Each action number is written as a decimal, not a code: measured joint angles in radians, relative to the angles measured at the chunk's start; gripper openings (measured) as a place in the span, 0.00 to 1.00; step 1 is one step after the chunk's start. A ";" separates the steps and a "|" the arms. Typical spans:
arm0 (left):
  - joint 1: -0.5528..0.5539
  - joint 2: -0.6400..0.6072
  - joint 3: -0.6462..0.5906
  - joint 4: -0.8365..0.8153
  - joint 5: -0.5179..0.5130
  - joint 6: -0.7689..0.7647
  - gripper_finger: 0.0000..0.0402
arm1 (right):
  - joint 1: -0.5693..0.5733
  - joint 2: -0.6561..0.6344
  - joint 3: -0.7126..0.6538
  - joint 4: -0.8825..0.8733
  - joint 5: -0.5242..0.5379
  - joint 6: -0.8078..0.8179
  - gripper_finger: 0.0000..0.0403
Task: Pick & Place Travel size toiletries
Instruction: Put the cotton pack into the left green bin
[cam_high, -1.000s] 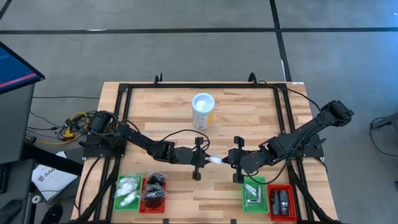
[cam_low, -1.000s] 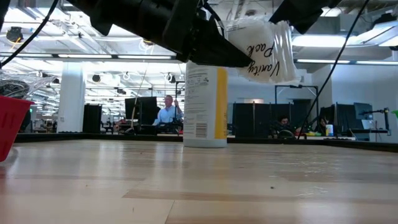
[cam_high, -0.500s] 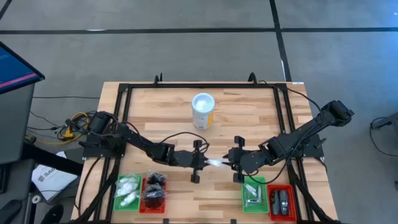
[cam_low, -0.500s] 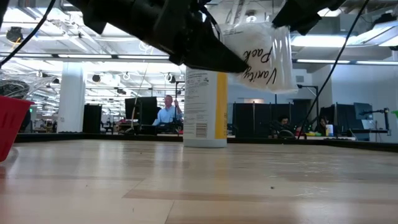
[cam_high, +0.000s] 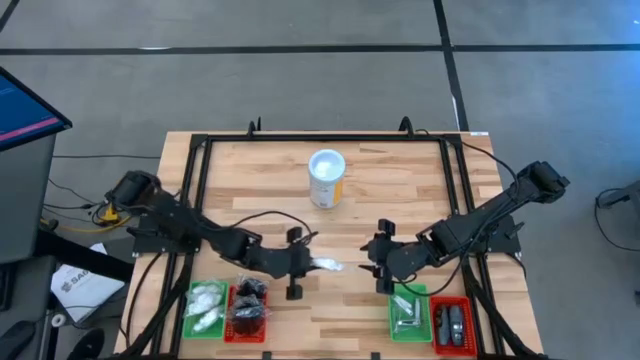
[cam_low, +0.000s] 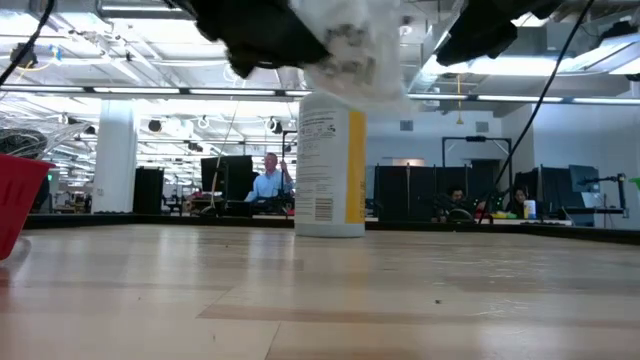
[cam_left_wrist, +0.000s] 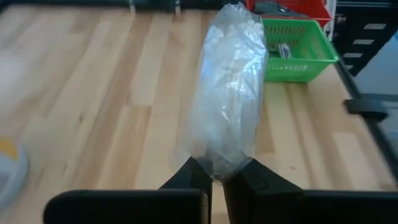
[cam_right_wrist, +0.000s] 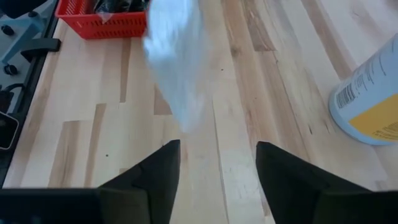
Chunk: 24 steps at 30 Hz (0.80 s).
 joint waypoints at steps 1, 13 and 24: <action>-0.008 -0.018 0.000 -0.033 0.000 -0.030 0.02 | 0.000 0.000 0.000 0.000 0.000 0.006 0.50; -0.136 -0.185 0.000 -0.335 0.001 -0.279 0.02 | 0.000 0.000 0.000 0.000 0.000 0.009 0.45; -0.290 -0.289 0.000 -0.569 0.007 -0.526 0.02 | 0.000 0.001 0.000 0.000 0.000 0.009 0.41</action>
